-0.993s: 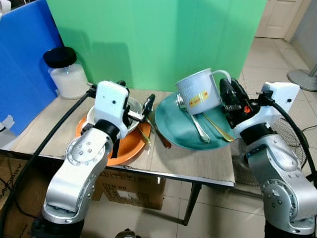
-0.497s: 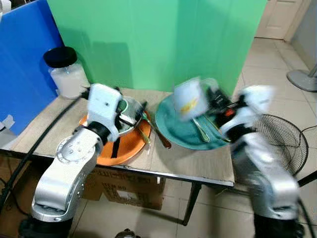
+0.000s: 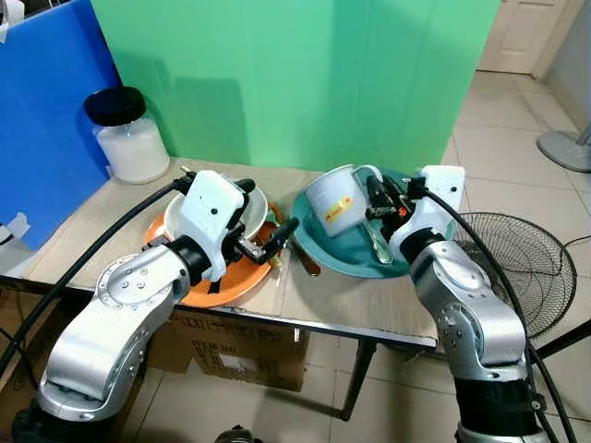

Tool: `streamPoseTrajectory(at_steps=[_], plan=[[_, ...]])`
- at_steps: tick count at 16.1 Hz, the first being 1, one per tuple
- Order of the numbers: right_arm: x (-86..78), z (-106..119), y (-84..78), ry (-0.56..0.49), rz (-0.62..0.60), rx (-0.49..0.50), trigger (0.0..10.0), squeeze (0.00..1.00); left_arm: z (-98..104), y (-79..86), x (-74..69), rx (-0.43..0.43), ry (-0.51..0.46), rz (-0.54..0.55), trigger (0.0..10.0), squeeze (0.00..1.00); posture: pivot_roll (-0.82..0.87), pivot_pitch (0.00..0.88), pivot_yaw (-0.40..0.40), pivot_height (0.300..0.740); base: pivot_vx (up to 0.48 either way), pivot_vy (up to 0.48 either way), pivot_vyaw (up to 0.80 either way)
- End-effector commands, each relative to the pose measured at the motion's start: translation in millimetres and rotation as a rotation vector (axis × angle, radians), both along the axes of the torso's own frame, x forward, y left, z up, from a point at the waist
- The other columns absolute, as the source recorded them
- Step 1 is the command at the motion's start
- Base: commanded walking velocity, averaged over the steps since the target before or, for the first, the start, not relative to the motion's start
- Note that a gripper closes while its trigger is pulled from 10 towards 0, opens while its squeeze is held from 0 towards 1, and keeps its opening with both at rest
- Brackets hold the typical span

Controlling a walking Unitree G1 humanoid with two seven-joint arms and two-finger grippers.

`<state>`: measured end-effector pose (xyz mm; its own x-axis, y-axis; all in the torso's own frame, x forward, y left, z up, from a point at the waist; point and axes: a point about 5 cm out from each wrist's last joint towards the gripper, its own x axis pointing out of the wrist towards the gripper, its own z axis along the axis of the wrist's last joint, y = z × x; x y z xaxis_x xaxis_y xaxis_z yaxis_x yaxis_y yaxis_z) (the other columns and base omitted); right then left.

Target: Setting the table

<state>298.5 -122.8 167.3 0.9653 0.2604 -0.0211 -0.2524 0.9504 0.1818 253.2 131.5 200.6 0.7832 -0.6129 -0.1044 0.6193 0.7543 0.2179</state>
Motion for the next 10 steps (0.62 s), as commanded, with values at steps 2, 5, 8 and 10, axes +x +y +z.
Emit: streamPoseTrajectory(at_steps=[2, 5, 8, 10], plan=[[4.6, -4.0, -0.3, 0.038, -0.014, 0.003, 10.0, 0.0, 0.6, 1.3, -1.5, 0.013, 0.007, 0.001, 10.0, 0.0, 0.14, 0.0, 0.033, 0.74, 0.0, 0.0, 0.0], [6.5, -6.4, -1.5, 0.056, -0.029, 0.015, 10.0, 1.0, 1.2, 3.1, -1.2, 0.017, 0.008, 0.011, 10.0, 0.0, 0.14, 0.0, 0.031, 0.74, 0.0, 0.0, 0.0], [8.8, -6.1, -4.7, 0.054, -0.038, 0.001, 10.0, 1.0, 2.1, 4.3, -0.6, 0.032, 0.0, 0.016, 10.0, 0.0, 0.14, 0.0, 0.031, 0.74, 0.0, 0.0, 0.0], [10.6, -4.6, -7.5, 0.053, -0.041, 0.0, 10.0, 1.0, 3.9, 5.0, 0.1, 0.03, -0.003, 0.019, 10.0, 0.0, 0.14, 0.0, 0.031, 0.74, 0.0, 0.0, 0.0]])
